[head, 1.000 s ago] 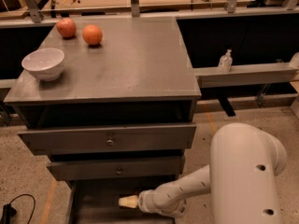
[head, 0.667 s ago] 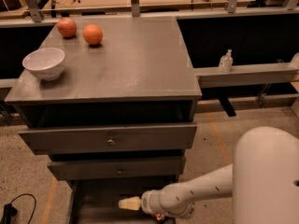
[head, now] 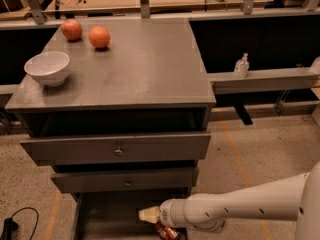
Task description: Place coke can into bottom drawer
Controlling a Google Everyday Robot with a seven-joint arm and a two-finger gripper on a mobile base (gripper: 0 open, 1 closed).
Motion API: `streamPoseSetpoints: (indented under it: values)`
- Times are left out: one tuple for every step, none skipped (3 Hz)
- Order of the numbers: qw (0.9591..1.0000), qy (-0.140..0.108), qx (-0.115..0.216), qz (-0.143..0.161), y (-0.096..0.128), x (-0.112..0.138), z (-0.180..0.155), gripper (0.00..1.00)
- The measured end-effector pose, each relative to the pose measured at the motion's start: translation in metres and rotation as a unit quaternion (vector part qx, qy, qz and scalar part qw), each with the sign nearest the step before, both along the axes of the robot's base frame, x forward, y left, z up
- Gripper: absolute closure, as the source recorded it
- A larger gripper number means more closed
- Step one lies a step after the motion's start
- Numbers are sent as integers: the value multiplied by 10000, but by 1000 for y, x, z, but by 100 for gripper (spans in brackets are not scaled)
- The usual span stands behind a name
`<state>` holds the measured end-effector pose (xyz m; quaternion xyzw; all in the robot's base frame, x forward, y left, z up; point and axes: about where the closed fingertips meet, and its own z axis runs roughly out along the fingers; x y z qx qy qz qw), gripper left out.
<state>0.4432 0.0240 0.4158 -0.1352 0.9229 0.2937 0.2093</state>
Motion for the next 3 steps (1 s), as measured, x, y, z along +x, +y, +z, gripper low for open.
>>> streamPoseSetpoints:
  values:
    - [9999, -99, 48, -104, -7, -9, 3, 40]
    - [9986, -117, -116, -497, -53, -33, 20, 63]
    - [9923, -354, -372, -1124, -96, -66, 62, 87]
